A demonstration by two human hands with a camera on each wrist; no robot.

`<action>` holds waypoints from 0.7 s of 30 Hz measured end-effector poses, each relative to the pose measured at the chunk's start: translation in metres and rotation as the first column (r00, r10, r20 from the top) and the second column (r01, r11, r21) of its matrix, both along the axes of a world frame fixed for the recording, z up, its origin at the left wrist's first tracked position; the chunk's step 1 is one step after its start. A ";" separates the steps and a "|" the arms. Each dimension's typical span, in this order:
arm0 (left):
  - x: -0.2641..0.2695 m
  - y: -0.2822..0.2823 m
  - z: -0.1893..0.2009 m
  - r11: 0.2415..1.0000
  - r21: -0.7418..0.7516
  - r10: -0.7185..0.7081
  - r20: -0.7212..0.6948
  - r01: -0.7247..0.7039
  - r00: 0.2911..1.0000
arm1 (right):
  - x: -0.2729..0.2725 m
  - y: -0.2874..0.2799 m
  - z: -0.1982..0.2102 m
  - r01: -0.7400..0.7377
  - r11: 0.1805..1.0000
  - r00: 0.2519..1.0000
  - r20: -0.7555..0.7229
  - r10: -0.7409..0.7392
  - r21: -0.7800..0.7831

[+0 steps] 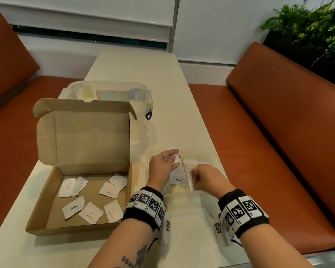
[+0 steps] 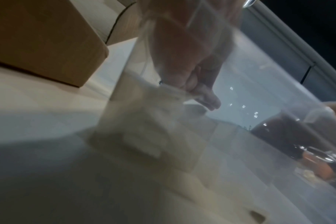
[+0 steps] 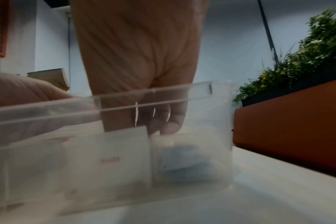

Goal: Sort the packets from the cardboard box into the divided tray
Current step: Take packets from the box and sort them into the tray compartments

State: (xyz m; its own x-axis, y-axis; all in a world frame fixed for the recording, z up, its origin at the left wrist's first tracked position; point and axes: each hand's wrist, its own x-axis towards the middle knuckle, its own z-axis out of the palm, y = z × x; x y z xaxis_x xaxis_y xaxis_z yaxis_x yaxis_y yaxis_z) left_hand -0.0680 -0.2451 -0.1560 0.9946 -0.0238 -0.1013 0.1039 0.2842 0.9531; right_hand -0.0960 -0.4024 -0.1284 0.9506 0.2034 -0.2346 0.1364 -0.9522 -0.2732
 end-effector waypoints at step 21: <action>-0.001 0.001 0.003 0.999 -0.011 -0.046 -0.039 0.045 0.998 | 0.000 0.005 -0.011 0.026 0.998 0.989 0.145 -0.017 -0.060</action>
State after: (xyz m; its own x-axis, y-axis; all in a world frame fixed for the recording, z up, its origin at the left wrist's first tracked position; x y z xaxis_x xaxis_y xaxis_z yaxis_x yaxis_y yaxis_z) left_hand -0.0687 -0.2439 -0.1532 0.9877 -0.0701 -0.1398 0.1542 0.2876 0.9453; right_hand -0.0964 -0.3975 -0.1390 0.9794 0.1716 -0.1063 0.1490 -0.9698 -0.1930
